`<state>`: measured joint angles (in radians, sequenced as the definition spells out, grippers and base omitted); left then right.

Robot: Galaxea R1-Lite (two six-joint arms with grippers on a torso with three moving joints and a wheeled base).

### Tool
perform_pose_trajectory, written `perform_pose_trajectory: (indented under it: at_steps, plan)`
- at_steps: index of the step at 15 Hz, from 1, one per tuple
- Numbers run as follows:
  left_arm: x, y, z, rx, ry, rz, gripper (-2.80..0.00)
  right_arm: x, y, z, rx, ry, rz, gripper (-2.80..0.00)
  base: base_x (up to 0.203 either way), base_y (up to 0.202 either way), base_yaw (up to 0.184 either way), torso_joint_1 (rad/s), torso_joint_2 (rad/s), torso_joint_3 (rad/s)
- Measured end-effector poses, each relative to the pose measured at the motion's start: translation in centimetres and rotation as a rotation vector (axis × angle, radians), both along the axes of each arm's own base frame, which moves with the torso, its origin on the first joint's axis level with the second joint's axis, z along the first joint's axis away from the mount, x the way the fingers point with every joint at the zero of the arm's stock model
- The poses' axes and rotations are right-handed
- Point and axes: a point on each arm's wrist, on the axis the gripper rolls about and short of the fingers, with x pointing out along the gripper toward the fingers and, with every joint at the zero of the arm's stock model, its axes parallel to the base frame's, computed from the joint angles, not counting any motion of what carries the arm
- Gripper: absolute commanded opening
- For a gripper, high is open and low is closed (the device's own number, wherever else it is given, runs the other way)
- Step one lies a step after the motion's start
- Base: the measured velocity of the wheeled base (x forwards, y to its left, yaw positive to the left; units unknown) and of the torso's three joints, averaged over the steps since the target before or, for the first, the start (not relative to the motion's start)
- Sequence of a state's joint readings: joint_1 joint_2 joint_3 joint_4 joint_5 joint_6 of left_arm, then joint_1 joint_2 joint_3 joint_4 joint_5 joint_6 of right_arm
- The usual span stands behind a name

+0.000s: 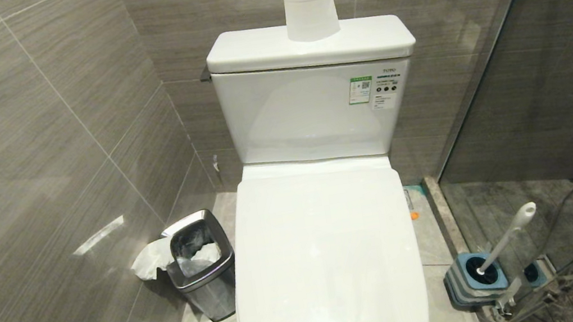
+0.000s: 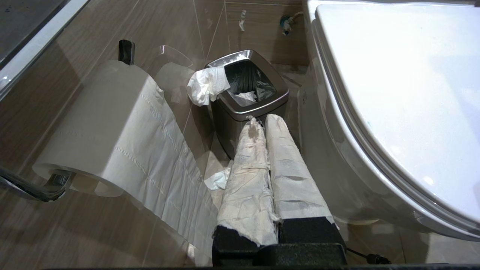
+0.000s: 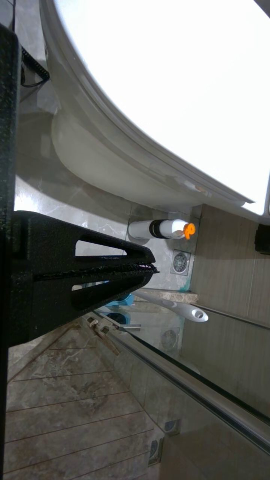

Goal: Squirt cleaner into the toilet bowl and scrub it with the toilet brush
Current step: Use the left hand to lift the toilet lid slightly

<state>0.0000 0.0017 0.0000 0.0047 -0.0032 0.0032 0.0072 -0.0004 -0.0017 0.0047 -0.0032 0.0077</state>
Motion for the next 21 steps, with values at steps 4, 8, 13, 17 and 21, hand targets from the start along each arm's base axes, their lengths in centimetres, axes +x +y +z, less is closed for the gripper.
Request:
perform_pose_trajectory:
  at_steps: [4,8,13,17,21]
  plan:
    - [0.0,0.0,0.0,0.0,0.0,0.0,-2.8,0.0,0.0,0.0,0.0,0.0,0.0,-2.8,0.0,0.0,0.0,0.0,0.0,0.0]
    - [0.0,0.0,0.0,0.0,0.0,0.0,-2.8,0.0,0.0,0.0,0.0,0.0,0.0,-2.8,0.0,0.0,0.0,0.0,0.0,0.0]
    - [0.0,0.0,0.0,0.0,0.0,0.0,-2.8,0.0,0.0,0.0,0.0,0.0,0.0,-2.8,0.0,0.0,0.0,0.0,0.0,0.0]
    - [0.0,0.0,0.0,0.0,0.0,0.0,-2.8,0.0,0.0,0.0,0.0,0.0,0.0,-2.8,0.0,0.0,0.0,0.0,0.0,0.0]
    - [0.0,0.0,0.0,0.0,0.0,0.0,-2.8,0.0,0.0,0.0,0.0,0.0,0.0,-2.8,0.0,0.0,0.0,0.0,0.0,0.0]
